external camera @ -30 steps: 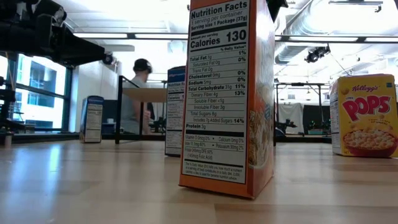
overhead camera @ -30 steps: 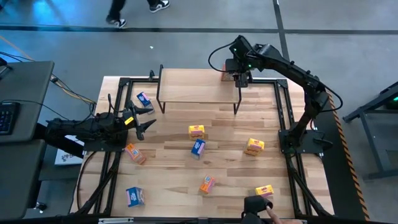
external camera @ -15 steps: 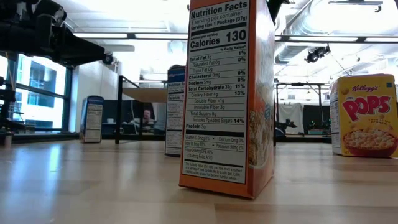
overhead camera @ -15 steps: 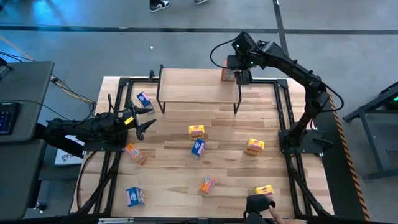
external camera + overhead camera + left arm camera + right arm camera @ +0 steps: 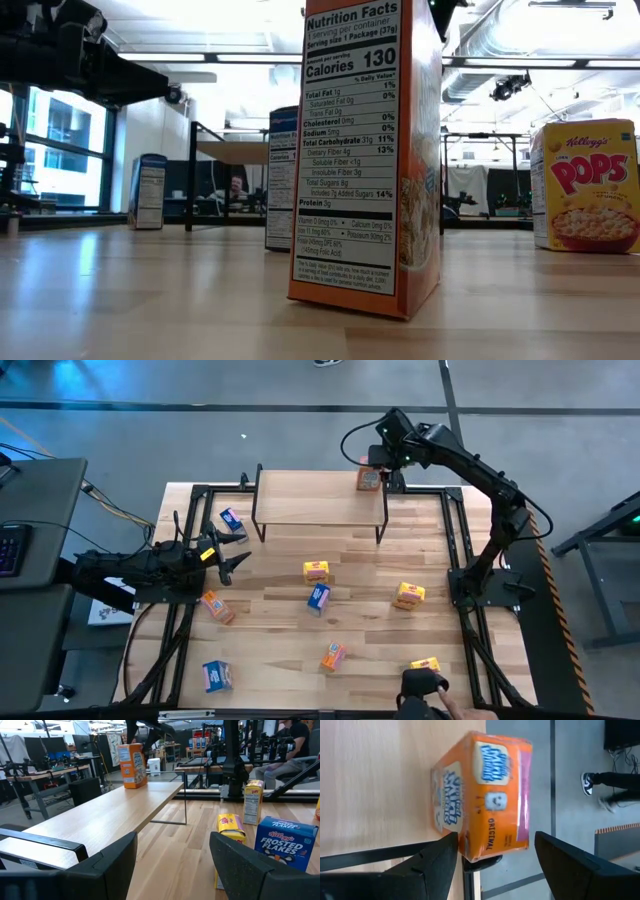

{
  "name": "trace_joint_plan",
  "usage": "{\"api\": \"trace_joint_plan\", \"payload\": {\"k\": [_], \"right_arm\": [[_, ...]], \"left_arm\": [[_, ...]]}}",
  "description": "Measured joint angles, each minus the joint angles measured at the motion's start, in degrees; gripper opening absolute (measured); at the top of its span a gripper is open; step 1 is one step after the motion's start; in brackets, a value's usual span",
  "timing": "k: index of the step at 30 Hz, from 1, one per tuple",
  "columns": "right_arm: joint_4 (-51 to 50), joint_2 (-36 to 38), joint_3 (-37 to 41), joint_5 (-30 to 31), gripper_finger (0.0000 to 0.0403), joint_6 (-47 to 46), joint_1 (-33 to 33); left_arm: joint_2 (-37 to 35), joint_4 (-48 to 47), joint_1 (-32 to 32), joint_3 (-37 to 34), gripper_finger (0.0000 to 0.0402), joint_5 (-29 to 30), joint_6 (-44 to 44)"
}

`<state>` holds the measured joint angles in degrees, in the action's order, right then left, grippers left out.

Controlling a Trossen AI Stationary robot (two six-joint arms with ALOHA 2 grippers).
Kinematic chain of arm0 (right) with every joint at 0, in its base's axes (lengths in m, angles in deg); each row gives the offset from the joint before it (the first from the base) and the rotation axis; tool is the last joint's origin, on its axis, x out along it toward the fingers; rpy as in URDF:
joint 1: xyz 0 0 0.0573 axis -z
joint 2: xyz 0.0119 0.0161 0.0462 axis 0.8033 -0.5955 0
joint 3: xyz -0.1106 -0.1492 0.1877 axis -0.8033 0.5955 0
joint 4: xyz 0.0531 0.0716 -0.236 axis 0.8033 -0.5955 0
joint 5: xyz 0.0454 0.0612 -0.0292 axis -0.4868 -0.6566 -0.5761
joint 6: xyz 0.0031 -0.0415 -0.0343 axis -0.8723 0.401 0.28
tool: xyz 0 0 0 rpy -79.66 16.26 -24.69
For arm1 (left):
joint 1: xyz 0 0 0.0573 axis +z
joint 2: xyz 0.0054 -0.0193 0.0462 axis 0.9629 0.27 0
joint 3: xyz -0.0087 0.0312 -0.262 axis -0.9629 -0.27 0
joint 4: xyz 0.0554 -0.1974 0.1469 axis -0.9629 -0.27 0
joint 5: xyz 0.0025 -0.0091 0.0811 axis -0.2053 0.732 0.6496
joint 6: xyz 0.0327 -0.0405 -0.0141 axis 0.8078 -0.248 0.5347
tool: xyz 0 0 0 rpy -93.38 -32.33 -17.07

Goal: Stack cereal on shelf
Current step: Put the top orange cereal box on the shelf, then put the top left yellow cereal box on the shelf

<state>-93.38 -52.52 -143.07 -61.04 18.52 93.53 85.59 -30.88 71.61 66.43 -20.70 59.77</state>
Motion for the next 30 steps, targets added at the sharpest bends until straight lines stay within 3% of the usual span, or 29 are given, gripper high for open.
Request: {"api": "trace_joint_plan", "payload": {"k": [17, 22, 30], "right_arm": [[0.0, 4.1, -0.1, 0.7, 0.0257, -2.1, 0.0], [0.0, 6.4, -0.1, 0.0, 0.0257, -5.8, -0.5], [-2.1, 10.2, -0.1, 4.1, 0.0257, -14.7, -2.8]], "left_arm": [[0.0, 0.0, 0.0, 0.0, 0.0241, 0.0, 0.0], [0.0, 0.0, 0.0, 0.0, 0.0241, 0.0, 0.0], [0.0, 0.0, 0.0, 0.0, 0.0241, 0.0, 0.0]]}}
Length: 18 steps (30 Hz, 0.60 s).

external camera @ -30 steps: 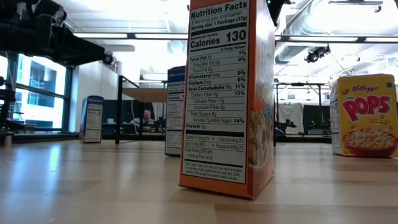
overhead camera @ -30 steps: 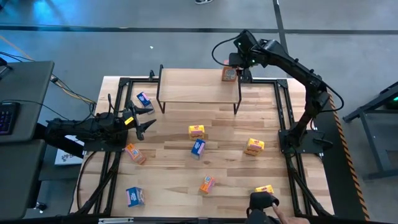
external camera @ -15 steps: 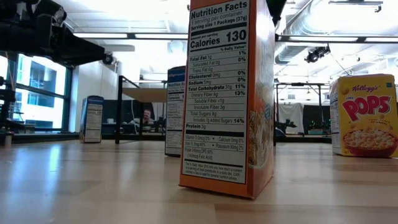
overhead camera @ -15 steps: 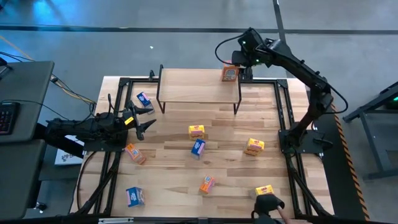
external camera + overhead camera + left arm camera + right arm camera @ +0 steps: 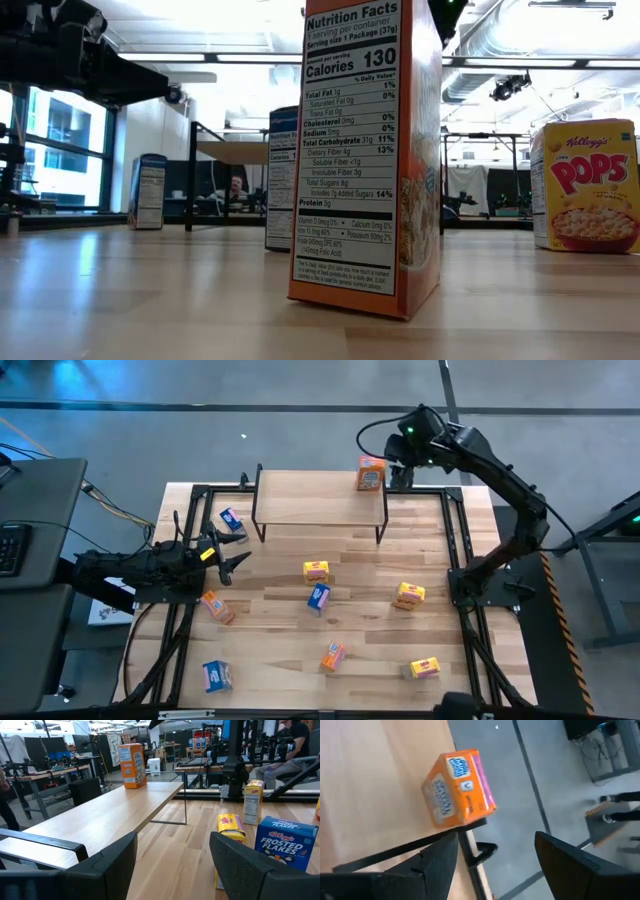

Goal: Stack cereal on shelf
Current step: Put the top left yellow cereal box on the shelf

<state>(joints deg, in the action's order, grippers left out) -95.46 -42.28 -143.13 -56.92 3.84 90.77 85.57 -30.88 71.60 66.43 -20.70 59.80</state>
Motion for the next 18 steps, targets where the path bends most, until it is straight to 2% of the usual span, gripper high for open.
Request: {"api": "trace_joint_plan", "payload": {"k": [7, 13, 18], "right_arm": [[-2.2, 4.3, 1.5, -9.6, 0.0257, -6.7, -1.4], [1.2, 10.1, 8.7, -10.2, 0.0257, -9.6, -2.8], [9.2, 17.3, 20.0, -10.4, 0.0257, -11.1, -3.9]], "left_arm": [[0.0, 0.0, 0.0, 0.0, 0.0241, 0.0, 0.0], [0.0, 0.0, 0.0, 0.0, 0.0241, 0.0, 0.0], [0.0, 0.0, 0.0, 0.0, 0.0241, 0.0, 0.0]]}}
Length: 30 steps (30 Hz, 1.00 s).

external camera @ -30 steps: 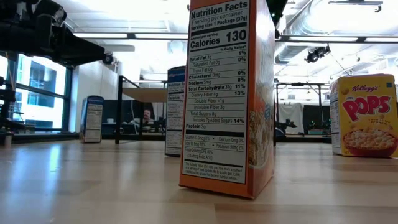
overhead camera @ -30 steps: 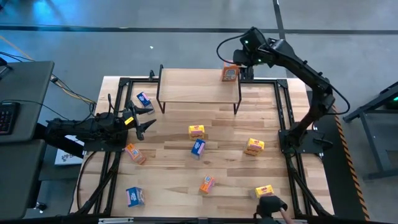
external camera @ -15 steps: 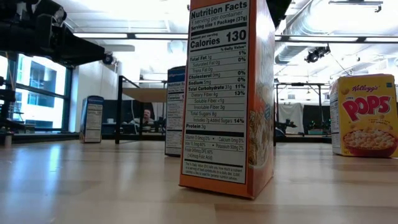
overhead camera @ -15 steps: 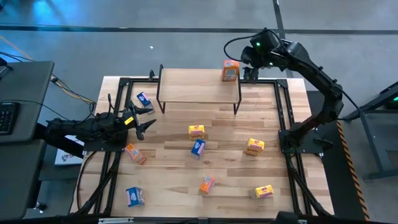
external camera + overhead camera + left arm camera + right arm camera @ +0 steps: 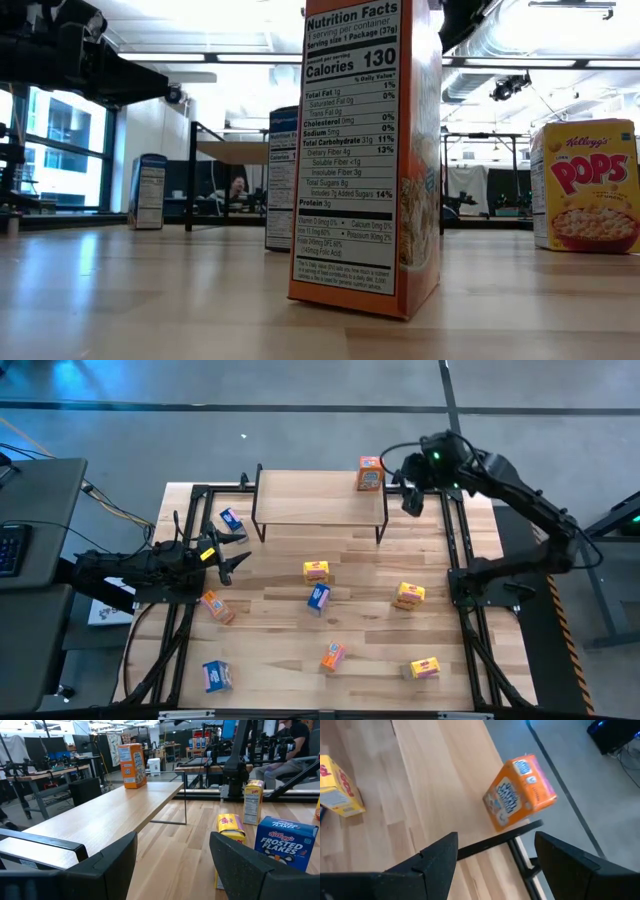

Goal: Stack cereal on shelf
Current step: Put the top left yellow cereal box on the shelf

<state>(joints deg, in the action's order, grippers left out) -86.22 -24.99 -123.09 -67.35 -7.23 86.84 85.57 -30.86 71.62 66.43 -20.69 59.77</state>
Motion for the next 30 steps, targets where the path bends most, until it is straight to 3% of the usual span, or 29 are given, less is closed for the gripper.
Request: {"api": "trace_joint_plan", "payload": {"k": [10, 20, 30], "right_arm": [[13.1, 12.6, 19.1, -0.1, 0.0257, -8.2, -2.8], [20.7, 19.7, 29.7, -0.1, 0.0257, -15.5, -6.9], [26.1, 21.6, 35.4, 0.6, 0.0257, -19.3, -10.2]], "left_arm": [[0.0, 0.0, 0.0, 0.0, 0.0241, 0.0, 0.0], [0.0, 0.1, 0.0, 0.0, 0.0241, 0.1, 0.0], [0.0, 0.1, 0.0, 0.0, 0.0241, 0.1, 0.0]]}}
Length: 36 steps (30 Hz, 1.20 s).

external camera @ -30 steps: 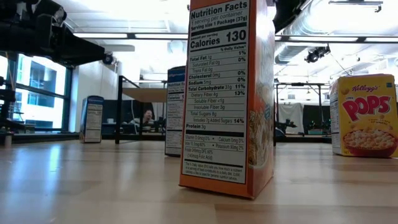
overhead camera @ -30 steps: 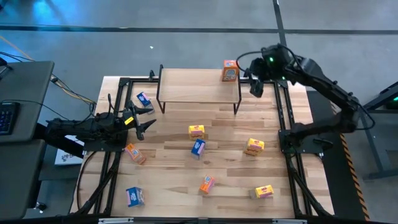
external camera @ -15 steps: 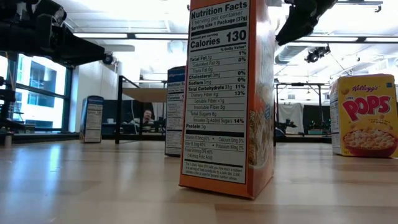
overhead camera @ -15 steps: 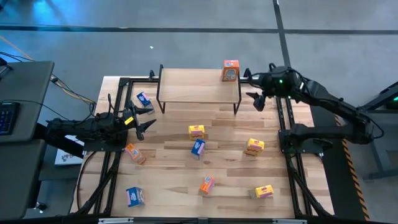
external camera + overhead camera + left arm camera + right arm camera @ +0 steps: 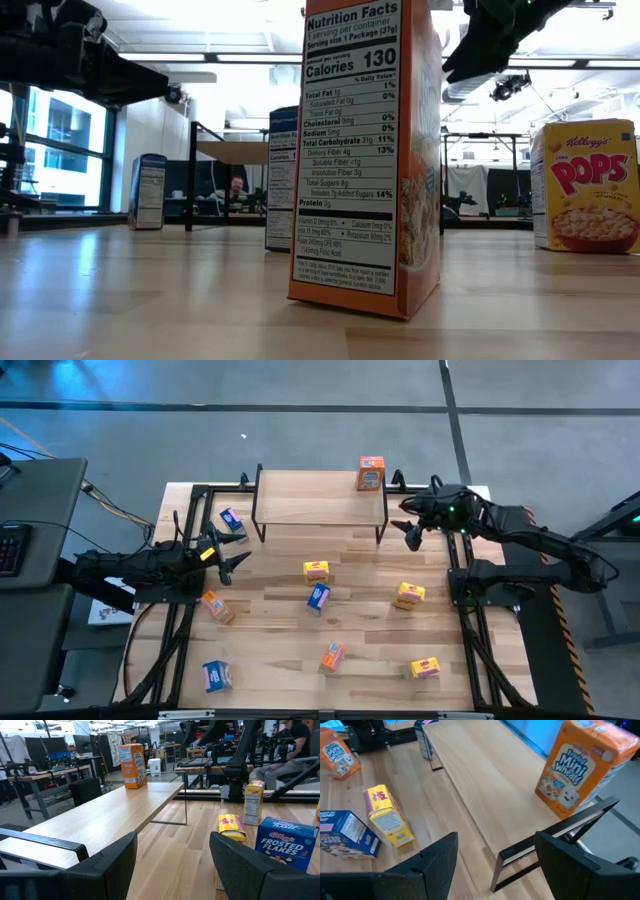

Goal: Stack cereal on shelf
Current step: Put the top left yellow cereal box on the shelf

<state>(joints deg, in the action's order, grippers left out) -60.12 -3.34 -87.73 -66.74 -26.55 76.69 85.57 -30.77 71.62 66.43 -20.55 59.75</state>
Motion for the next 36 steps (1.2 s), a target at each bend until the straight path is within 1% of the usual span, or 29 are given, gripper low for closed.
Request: {"api": "trace_joint_plan", "payload": {"k": [3, 7, 10, 16, 21, 23, 26, 28, 31, 33, 36], "right_arm": [[0.2, -0.1, 0.2, 1.1, 0.0257, -0.1, -1.0], [2.1, -0.1, 0.2, 1.5, 0.0257, -0.1, -2.4], [2.8, -0.1, 0.2, 1.5, 0.0257, -0.1, -3.2], [2.8, -0.1, 0.2, 1.6, 0.0257, -0.2, -3.5], [2.7, -0.1, 0.2, 3.9, 0.0257, -1.6, -3.5], [2.6, -0.1, 0.2, 4.6, 0.0257, -1.6, -3.5], [2.6, -0.1, 0.2, 4.7, 0.0257, -1.5, -3.5], [2.6, -0.1, 0.2, 4.7, 0.0257, -1.6, -3.5], [2.6, -0.1, 0.2, 4.7, 0.0257, -1.5, -3.5], [2.6, -0.1, 0.2, 4.7, 0.0257, -1.5, -3.5], [2.6, -0.1, 0.2, 4.8, 0.0257, -1.2, -3.5]], "left_arm": [[0.0, 0.0, 0.0, 0.0, 0.0241, 0.0, -0.3], [0.0, 0.2, 0.0, 0.0, 0.0241, 0.1, -5.7], [0.0, 0.4, 0.1, 0.0, 0.0241, 0.6, -4.1], [0.0, 0.4, 0.1, 0.0, 0.0242, 0.6, -3.9], [0.0, 1.8, 0.1, 0.0, 0.0242, 0.7, -2.5], [0.0, 5.1, 0.1, 0.0, 0.0242, 2.0, -1.9], [0.0, 8.4, 0.1, 0.0, 0.0242, 6.0, -2.6], [0.0, 9.2, 0.1, 0.0, 0.0242, 6.9, -2.5], [0.0, 9.0, 0.1, 0.0, 0.0242, 8.1, 0.3], [0.0, 8.1, 0.1, 0.0, 0.0242, 7.6, -0.6], [0.0, 6.6, 0.0, 0.0, 0.0242, 3.8, -5.1]]}}
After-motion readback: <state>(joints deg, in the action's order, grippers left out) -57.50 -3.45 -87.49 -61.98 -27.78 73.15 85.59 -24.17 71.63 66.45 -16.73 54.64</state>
